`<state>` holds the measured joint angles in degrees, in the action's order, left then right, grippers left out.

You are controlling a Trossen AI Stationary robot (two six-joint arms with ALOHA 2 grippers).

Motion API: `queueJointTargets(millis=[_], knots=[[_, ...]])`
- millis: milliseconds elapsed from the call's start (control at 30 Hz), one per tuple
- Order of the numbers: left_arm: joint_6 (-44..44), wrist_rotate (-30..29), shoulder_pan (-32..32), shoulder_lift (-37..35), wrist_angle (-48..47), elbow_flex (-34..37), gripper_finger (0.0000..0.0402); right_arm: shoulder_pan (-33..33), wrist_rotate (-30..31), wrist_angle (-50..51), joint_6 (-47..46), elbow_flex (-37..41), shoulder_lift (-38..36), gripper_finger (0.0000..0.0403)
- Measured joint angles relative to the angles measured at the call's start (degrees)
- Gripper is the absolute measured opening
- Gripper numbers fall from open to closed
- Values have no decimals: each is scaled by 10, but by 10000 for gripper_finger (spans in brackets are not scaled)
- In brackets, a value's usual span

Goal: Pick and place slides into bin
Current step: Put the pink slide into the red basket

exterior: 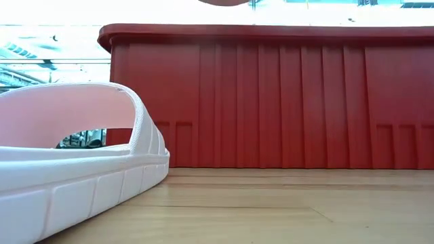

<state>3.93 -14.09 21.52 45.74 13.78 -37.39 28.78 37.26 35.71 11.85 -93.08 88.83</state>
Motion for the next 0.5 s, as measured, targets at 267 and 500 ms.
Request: queueJointTargets(millis=[267,500], knots=[[-3,-1,0,0,-3,0,340,-51,-25,10,17,0,-46,4],[2,-71,-2,0,21,0,340,-105,-60,15,37,0,-77,4]])
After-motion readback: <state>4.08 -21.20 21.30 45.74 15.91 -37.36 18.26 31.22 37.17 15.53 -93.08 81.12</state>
